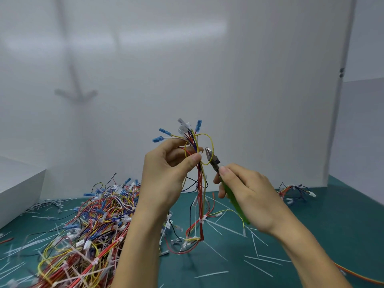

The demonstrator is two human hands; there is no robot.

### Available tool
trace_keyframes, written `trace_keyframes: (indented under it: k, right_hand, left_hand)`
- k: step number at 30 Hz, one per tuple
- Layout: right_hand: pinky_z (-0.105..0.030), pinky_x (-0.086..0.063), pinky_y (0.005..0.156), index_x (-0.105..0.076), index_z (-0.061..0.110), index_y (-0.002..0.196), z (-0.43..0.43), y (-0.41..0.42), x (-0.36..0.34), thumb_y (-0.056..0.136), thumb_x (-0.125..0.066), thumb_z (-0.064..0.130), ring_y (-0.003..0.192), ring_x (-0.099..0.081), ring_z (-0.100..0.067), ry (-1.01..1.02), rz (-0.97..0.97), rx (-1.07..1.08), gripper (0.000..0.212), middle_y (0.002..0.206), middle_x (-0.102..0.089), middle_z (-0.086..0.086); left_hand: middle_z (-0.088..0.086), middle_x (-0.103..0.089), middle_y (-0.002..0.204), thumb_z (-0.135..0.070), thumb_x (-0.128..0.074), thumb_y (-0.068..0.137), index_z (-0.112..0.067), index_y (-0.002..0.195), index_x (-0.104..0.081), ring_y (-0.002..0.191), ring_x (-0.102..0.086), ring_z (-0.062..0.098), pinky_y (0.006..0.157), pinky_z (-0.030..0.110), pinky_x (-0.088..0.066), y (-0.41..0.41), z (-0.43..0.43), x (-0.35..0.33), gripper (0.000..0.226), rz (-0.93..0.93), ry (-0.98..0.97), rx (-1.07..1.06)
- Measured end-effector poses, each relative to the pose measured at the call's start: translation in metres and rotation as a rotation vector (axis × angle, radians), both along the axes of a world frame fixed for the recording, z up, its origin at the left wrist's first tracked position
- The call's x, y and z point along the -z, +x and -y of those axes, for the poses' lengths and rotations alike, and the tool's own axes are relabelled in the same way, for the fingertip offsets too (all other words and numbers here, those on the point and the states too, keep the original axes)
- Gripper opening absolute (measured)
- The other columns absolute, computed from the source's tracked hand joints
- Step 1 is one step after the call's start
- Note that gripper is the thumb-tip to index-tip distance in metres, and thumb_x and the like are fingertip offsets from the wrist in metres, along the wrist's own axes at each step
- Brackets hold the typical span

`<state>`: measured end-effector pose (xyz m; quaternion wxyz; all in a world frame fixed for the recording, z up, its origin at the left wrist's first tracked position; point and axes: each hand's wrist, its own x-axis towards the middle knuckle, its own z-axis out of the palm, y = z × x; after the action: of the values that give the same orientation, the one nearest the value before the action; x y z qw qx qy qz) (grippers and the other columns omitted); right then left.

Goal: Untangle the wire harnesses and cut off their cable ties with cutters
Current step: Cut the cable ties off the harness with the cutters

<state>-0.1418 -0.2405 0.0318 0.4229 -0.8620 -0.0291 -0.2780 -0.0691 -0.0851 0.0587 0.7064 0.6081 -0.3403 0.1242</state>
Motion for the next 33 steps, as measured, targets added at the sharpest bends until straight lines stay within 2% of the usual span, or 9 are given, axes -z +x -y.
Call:
trace_keyframes:
  k: [6, 10, 14, 18, 20, 23, 27, 30, 33]
  right_hand:
    - [-0.018, -0.042, 0.06, -0.065, 0.027, 0.084, 0.002, 0.001, 0.001, 0.1, -0.037, 0.051, 0.062, -0.056, 0.0, 0.031, -0.073, 0.041, 0.041, 0.073, -0.069, 0.008]
    - [-0.031, -0.052, 0.067, -0.071, 0.019, 0.087, 0.001, 0.001, -0.002, 0.099, -0.041, 0.051, 0.065, -0.063, -0.007, 0.293, -0.119, -0.033, 0.046, 0.069, -0.07, 0.004]
    - [-0.025, -0.053, 0.064, -0.073, 0.011, 0.088, 0.002, -0.004, -0.005, 0.091, -0.061, 0.045, 0.065, -0.059, -0.009, 0.401, -0.12, -0.172, 0.036, 0.067, -0.062, 0.004]
    - [-0.013, -0.05, 0.059, -0.075, 0.023, 0.083, -0.002, -0.005, -0.005, 0.082, -0.077, 0.032, 0.062, -0.063, -0.001, 0.399, -0.08, -0.186, 0.009, 0.066, -0.068, 0.008]
    - [-0.015, -0.05, 0.058, -0.074, 0.022, 0.081, -0.004, -0.005, -0.003, 0.08, -0.079, 0.032, 0.06, -0.062, -0.003, 0.401, -0.055, -0.177, 0.011, 0.064, -0.066, 0.007]
    - [-0.016, -0.05, 0.054, -0.072, 0.02, 0.08, -0.007, -0.005, -0.004, 0.083, -0.078, 0.028, 0.057, -0.059, -0.005, 0.427, -0.002, -0.172, 0.01, 0.061, -0.063, 0.005]
    - [-0.018, -0.051, 0.054, -0.071, 0.011, 0.077, -0.003, -0.002, -0.004, 0.085, -0.075, 0.019, 0.056, -0.056, -0.008, 0.532, 0.061, -0.119, 0.012, 0.062, -0.063, 0.0]
    - [-0.018, -0.051, 0.054, -0.072, 0.009, 0.077, 0.003, -0.002, -0.005, 0.086, -0.073, 0.02, 0.057, -0.056, -0.008, 0.562, 0.083, -0.107, 0.014, 0.063, -0.063, 0.001]
    - [-0.022, -0.054, 0.058, -0.071, 0.008, 0.079, 0.005, -0.002, -0.005, 0.087, -0.072, 0.021, 0.06, -0.057, -0.01, 0.58, 0.103, -0.137, 0.015, 0.065, -0.064, 0.001]
  left_hand:
    - [-0.004, -0.077, 0.094, -0.002, -0.068, 0.088, -0.015, 0.108, -0.065, 0.091, -0.073, 0.007, 0.076, 0.013, -0.053, 0.0, 0.002, 0.0, 0.024, -0.04, 0.036, 0.053]
    - [-0.002, -0.077, 0.096, -0.008, -0.068, 0.088, -0.015, 0.112, -0.065, 0.094, -0.072, 0.009, 0.084, 0.021, -0.056, -0.001, 0.006, 0.002, 0.025, -0.11, -0.006, 0.101]
    - [0.0, -0.078, 0.096, -0.017, -0.072, 0.077, -0.017, 0.107, -0.065, 0.094, -0.073, 0.013, 0.082, 0.024, -0.058, -0.004, 0.008, 0.001, 0.031, -0.224, -0.099, 0.181]
    - [0.006, -0.078, 0.096, -0.018, -0.075, 0.067, -0.009, 0.107, -0.065, 0.09, -0.073, 0.014, 0.081, 0.025, -0.059, -0.007, 0.013, 0.001, 0.042, -0.3, -0.178, 0.191]
    - [0.006, -0.078, 0.096, -0.014, -0.076, 0.07, -0.006, 0.107, -0.066, 0.088, -0.073, 0.014, 0.082, 0.026, -0.06, -0.008, 0.017, 0.001, 0.039, -0.318, -0.179, 0.17]
    - [0.003, -0.078, 0.095, -0.012, -0.069, 0.086, -0.009, 0.101, -0.07, 0.087, -0.073, 0.011, 0.082, 0.027, -0.059, -0.008, 0.019, 0.002, 0.016, -0.315, -0.133, 0.164]
    - [0.003, -0.076, 0.108, -0.025, -0.063, 0.084, -0.011, 0.104, -0.074, 0.106, -0.07, 0.014, 0.096, 0.039, -0.05, -0.002, 0.0, 0.0, 0.027, -0.324, 0.014, 0.243]
    - [0.01, -0.077, 0.1, -0.026, -0.067, 0.075, -0.009, 0.098, -0.078, 0.096, -0.074, 0.02, 0.088, 0.036, -0.057, 0.002, -0.012, -0.001, 0.031, -0.386, -0.008, 0.224]
    - [0.008, -0.077, 0.084, -0.031, -0.073, 0.069, -0.014, 0.087, -0.081, 0.068, -0.074, 0.017, 0.071, 0.026, -0.061, 0.002, -0.015, -0.002, 0.026, -0.401, -0.035, 0.145]
